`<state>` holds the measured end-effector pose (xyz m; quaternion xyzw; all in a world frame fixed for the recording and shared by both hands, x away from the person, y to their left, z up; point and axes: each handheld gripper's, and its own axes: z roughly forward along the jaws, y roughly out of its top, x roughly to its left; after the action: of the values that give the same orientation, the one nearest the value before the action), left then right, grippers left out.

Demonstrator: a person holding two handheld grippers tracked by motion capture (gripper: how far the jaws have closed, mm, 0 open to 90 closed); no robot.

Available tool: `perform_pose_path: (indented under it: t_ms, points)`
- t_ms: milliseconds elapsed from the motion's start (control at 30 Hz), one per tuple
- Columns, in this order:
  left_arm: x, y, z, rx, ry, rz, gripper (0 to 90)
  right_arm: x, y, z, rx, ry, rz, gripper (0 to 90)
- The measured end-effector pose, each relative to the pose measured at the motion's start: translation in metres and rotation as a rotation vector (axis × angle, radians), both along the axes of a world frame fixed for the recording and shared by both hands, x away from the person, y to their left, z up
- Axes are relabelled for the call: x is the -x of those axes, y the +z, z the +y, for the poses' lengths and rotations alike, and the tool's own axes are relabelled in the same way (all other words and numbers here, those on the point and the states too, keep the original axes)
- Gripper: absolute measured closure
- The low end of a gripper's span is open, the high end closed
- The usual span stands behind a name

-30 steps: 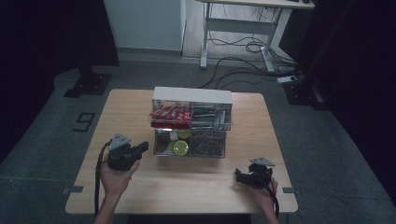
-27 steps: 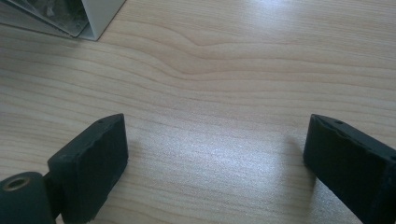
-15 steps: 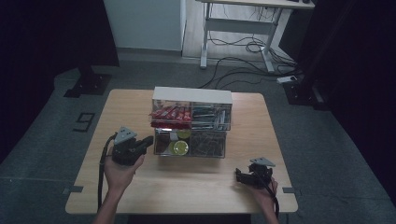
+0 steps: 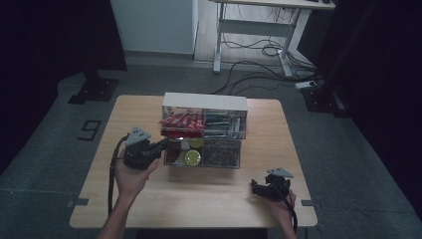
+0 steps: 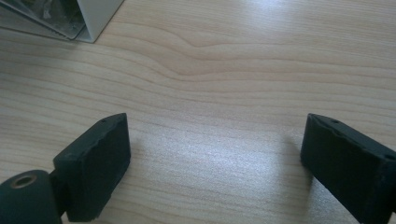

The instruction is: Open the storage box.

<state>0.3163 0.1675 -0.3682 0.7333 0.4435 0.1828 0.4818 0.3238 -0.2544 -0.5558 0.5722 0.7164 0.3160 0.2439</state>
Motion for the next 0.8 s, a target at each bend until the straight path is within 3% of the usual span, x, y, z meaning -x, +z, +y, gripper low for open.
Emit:
perform_pose_path:
  t_ms: [167, 800]
  points:
    - [-0.003, 0.008, -0.006, -0.007, -0.013, -0.006, 90.0, 0.0, 0.0, 0.0, 0.0, -0.003, -0.001, 8.9]
    - [-0.019, 0.013, -0.017, 0.005, -0.039, 0.017, 90.0, 0.0, 0.0, 0.0, 0.0, -0.003, 0.0, 8.9]
